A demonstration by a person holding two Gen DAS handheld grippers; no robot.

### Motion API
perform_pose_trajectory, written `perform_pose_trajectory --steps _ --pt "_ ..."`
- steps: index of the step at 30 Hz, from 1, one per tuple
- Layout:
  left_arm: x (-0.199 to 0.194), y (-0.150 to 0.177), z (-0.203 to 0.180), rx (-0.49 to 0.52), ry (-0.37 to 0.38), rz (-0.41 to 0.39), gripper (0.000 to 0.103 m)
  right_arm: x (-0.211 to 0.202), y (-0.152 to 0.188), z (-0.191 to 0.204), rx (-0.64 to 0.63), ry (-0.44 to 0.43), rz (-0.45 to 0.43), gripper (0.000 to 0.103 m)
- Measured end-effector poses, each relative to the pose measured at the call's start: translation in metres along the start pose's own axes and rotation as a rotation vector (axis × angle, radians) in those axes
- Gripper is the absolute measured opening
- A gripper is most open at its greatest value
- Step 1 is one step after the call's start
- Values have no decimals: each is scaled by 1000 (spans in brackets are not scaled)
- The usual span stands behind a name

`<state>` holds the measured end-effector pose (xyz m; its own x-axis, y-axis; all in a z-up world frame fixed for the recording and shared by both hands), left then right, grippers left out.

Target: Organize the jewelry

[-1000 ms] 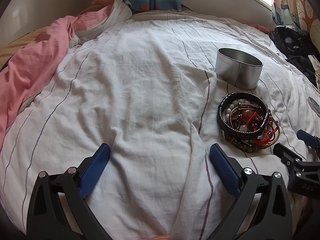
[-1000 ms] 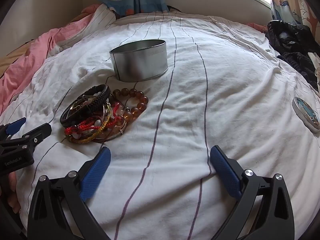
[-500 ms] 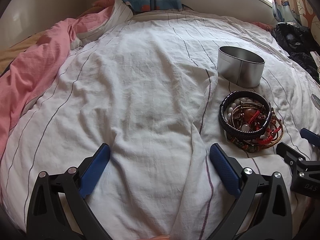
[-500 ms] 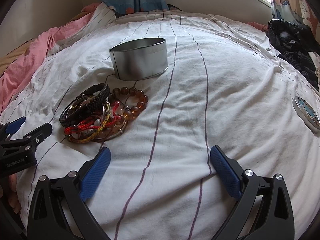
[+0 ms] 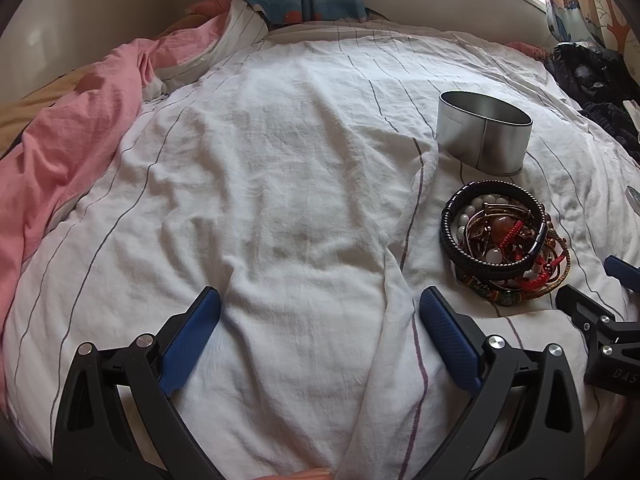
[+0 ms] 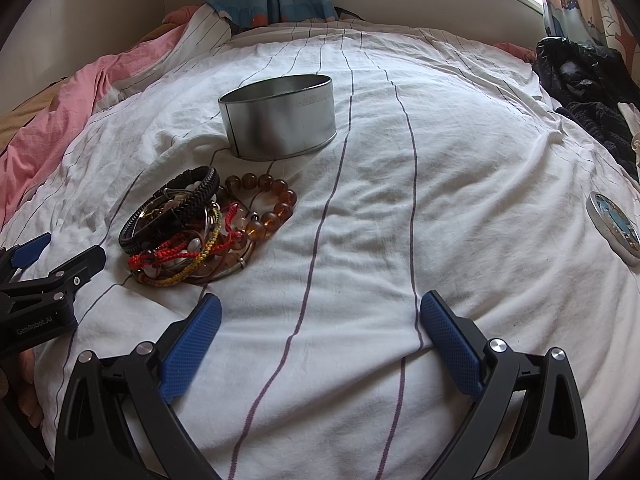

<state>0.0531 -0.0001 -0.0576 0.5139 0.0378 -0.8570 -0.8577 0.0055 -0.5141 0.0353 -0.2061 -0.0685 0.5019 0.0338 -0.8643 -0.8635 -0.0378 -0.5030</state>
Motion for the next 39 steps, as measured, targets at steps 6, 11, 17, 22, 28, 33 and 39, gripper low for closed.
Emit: perform_pose_trajectory --steps 6,11,17,22,28,33,39 --pt "-1 -1 1 -1 -5 1 96 -1 0 1 0 0 1 95" --pt "-1 -1 2 2 -12 1 96 2 1 1 -1 1 1 95" --pt "-2 -1 2 4 -24 1 96 2 0 1 0 1 2 95" --pt "-2 0 2 7 -32 0 97 2 0 1 -1 1 3 95" --pt "-2 0 2 8 -33 1 96 2 0 1 -1 1 4 95" --pt "-3 0 2 8 -35 1 96 3 0 1 -1 2 4 95" --pt "-3 1 3 9 -35 1 97 3 0 1 -1 2 5 95"
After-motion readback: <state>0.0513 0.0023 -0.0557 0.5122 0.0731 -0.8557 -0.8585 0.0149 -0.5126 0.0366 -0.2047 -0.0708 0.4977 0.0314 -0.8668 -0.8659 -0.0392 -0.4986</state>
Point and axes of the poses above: each gripper's, at about its wrist camera, not at the fingertips, and x roughly the way its jaws point, z to its left, y to its underside, the point moved 8 cm from there along x, roughly the way its jaws point, and after that the axes turned 10 degrees about z, right-handed, at the moved point
